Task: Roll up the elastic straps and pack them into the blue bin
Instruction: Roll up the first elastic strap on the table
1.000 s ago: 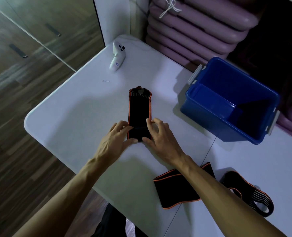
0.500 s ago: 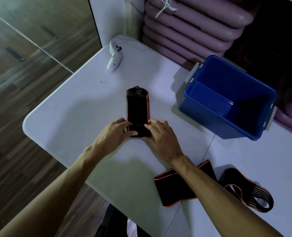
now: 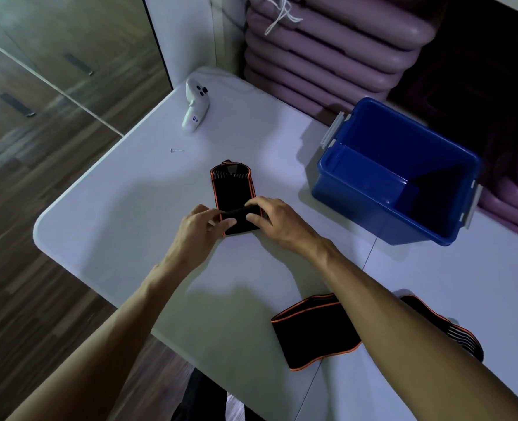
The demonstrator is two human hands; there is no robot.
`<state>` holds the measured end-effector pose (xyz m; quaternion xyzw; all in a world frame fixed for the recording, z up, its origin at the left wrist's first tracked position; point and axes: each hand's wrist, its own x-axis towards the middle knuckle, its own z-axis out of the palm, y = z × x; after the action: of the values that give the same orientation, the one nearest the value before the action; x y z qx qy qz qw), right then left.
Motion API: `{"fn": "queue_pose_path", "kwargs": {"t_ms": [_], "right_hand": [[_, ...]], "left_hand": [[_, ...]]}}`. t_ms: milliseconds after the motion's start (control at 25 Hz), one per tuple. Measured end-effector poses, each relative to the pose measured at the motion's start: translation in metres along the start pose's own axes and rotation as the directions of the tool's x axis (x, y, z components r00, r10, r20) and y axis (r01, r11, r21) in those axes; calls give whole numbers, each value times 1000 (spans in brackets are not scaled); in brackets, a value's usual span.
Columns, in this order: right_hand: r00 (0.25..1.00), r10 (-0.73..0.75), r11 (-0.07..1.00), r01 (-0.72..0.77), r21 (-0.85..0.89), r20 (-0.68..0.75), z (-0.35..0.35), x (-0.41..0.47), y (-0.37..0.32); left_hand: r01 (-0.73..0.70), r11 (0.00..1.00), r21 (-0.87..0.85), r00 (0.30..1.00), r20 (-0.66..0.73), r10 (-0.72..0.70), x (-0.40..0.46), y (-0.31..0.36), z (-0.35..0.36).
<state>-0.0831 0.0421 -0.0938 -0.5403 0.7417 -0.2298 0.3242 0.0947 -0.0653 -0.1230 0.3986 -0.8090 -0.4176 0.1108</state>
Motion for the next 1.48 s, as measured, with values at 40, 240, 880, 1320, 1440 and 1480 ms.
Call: {"fn": "queue_pose_path", "kwargs": {"t_ms": [40, 240, 880, 1320, 1440, 1480], "right_hand": [[1000, 20, 999, -19, 41, -9, -2, 3, -2], [985, 81, 989, -61, 133, -153, 5, 9, -9], [990, -58, 998, 61, 17, -130, 15, -2, 21], [996, 72, 977, -60, 205, -49, 1, 19, 20], [983, 155, 975, -136, 176, -101, 5, 35, 22], [974, 190, 967, -163, 198, -126, 7, 39, 20]], "left_hand": [[50, 999, -7, 999, -17, -50, 3, 2, 3], [155, 965, -212, 976, -116, -183, 5, 14, 5], [104, 976, -193, 961, -233, -149, 25, 12, 10], [-113, 991, 64, 992, 60, 110, 24, -8, -11], [18, 1000, 15, 1000, 1, -18, 29, -4, -7], [51, 999, -15, 999, -19, -51, 31, -2, -6]]}}
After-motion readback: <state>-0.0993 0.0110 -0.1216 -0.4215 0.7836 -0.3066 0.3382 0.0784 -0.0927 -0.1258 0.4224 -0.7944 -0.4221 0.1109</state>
